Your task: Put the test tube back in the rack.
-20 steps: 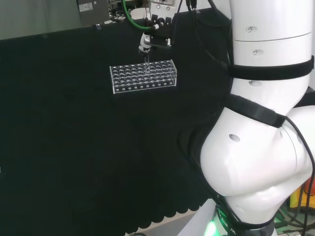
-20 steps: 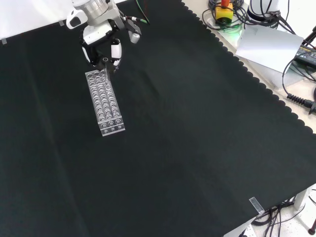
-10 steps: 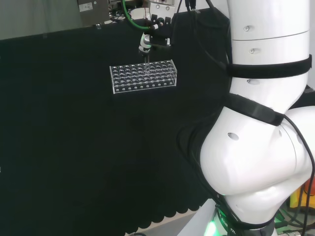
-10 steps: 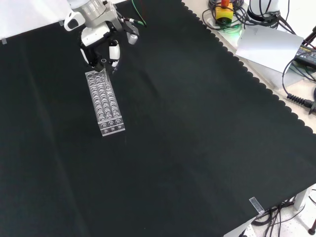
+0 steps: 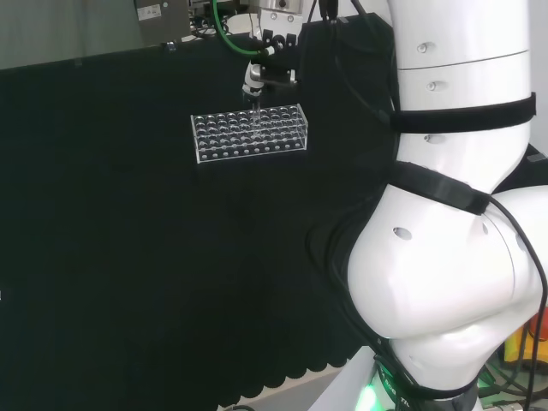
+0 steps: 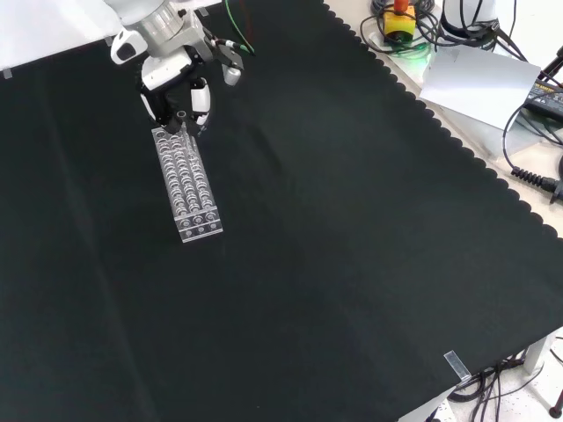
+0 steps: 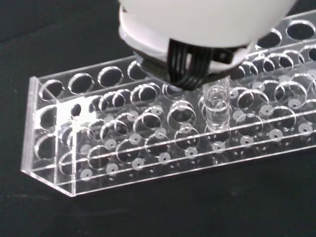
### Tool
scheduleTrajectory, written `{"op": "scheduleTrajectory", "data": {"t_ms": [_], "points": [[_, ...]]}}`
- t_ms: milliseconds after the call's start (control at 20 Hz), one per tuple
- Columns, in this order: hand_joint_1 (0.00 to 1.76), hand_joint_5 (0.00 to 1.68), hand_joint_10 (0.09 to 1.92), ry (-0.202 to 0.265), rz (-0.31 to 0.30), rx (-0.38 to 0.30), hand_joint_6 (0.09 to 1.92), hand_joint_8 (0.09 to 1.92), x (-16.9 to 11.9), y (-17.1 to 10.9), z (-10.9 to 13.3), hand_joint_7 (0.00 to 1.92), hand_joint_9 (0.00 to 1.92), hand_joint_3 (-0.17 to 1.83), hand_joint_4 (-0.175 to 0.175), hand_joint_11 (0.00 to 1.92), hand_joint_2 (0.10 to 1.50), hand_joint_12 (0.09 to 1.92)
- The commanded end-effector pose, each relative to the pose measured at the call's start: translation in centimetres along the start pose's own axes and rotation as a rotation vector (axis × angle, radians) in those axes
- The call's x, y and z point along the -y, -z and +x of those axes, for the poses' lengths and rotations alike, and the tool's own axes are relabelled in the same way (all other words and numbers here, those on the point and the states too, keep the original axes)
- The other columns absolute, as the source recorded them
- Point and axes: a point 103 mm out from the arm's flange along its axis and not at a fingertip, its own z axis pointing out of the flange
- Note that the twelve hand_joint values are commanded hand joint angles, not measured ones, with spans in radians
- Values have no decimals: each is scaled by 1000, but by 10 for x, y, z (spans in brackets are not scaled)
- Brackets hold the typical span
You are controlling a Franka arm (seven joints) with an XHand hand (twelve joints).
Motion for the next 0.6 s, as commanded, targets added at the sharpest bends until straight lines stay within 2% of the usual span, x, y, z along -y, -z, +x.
{"op": "scheduleTrajectory", "data": {"t_ms": [50,600], "points": [[1442,1387,415,7,11,-12,446,462,-5,-7,-7,1496,1387,742,-175,1068,541,1111],[1442,1387,414,27,45,-16,446,462,-7,-30,1,1496,1387,742,-175,1068,541,1111]]}}
